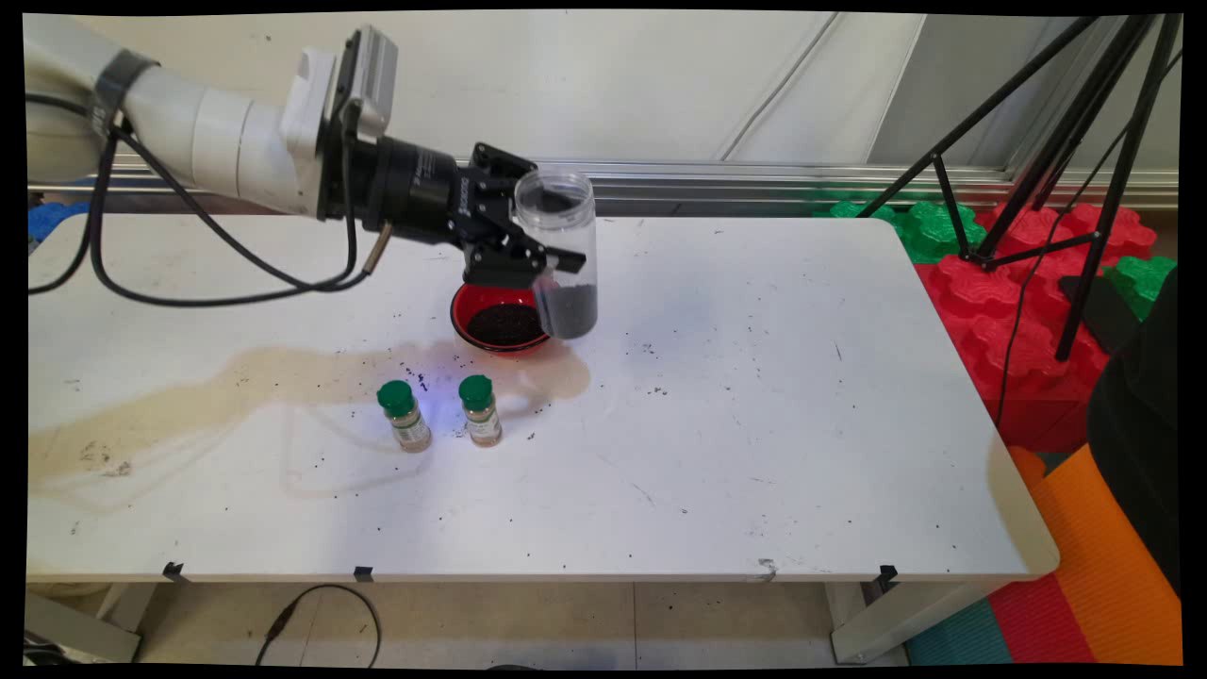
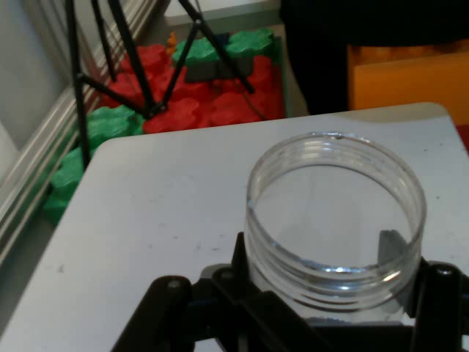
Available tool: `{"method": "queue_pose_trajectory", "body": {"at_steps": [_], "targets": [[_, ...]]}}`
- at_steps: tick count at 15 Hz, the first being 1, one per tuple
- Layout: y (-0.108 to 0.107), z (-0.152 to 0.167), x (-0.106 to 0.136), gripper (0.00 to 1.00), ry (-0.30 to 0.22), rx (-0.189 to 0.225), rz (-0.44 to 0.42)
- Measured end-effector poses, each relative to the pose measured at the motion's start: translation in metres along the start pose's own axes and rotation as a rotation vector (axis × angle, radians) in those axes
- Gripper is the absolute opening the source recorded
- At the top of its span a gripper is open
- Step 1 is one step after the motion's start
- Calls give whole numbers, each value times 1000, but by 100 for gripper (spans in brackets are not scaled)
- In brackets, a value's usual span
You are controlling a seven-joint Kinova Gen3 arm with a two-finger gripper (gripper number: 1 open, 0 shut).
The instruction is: Place the picked object on the table
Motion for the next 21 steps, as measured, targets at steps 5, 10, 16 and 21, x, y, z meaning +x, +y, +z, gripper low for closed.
{"method": "queue_pose_trajectory", "body": {"at_steps": [5,10,16,21], "targets": [[10,13,-21,0,6,-35,18],[13,26,-43,0,-3,-59,17],[14,36,-63,0,-14,-82,-2],[18,42,-80,0,-23,-117,-18]]}}
